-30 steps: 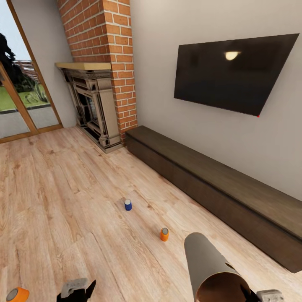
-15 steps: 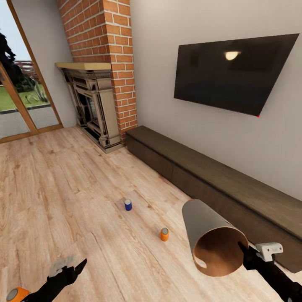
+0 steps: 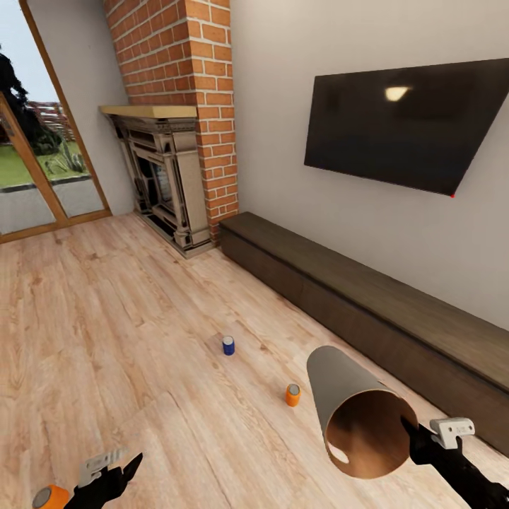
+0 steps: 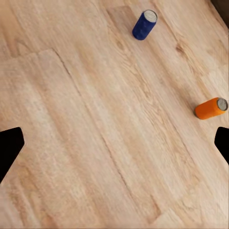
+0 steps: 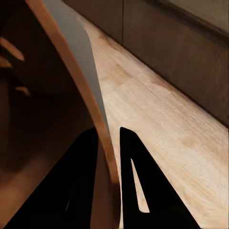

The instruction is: Put the three can of soda from the living room inside the tash can in the kitchen.

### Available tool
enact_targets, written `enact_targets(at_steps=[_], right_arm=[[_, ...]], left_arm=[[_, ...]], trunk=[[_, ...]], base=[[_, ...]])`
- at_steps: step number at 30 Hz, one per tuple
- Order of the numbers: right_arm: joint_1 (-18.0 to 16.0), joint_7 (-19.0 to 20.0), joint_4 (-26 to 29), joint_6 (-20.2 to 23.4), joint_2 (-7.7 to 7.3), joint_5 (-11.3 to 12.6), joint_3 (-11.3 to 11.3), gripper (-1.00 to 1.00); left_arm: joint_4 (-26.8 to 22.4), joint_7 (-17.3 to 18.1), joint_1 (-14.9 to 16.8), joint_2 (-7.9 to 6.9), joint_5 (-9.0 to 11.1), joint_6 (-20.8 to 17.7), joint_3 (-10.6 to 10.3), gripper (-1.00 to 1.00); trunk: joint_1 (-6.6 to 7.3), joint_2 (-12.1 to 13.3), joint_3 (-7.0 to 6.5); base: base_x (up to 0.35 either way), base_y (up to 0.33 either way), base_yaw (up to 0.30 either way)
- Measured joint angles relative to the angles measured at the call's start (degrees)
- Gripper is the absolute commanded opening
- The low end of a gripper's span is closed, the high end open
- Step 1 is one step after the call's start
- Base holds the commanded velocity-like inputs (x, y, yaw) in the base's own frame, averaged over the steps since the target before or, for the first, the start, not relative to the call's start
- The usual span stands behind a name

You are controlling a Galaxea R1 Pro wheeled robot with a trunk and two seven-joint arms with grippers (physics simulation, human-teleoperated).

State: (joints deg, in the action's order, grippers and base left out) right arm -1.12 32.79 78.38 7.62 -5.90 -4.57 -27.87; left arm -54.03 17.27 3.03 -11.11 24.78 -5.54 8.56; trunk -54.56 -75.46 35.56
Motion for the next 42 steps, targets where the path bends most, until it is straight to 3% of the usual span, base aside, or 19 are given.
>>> enact_targets(at_steps=[10,18,26,42], right_arm=[[0.0,0.0,-1.1,-0.1,0.00,-0.1,0.4,-1.00],[0.0,-0.1,-1.3,0.0,0.21,-0.2,0.5,-1.00],[0.0,-0.7,-1.3,0.0,1.42,-0.4,0.5,-1.00],[0.0,-0.8,-1.3,0.0,1.58,-0.6,0.5,-1.00]], left_arm=[[-0.1,0.0,0.0,0.03,0.0,0.1,-0.1,1.00],[-0.1,-0.1,0.0,0.03,0.0,0.1,-0.1,1.00],[0.0,-0.1,0.0,0.03,0.0,0.1,-0.1,1.00],[0.0,-0.1,0.0,0.09,0.0,1.2,-0.2,1.00]], trunk=[[0.00,0.0,0.00],[0.00,0.0,-0.01],[0.00,0.0,-0.27],[0.00,0.0,-0.93]], base=[[0.000,0.279,0.000],[0.000,0.079,0.024],[0.000,0.006,0.187],[0.000,0.000,0.223]])
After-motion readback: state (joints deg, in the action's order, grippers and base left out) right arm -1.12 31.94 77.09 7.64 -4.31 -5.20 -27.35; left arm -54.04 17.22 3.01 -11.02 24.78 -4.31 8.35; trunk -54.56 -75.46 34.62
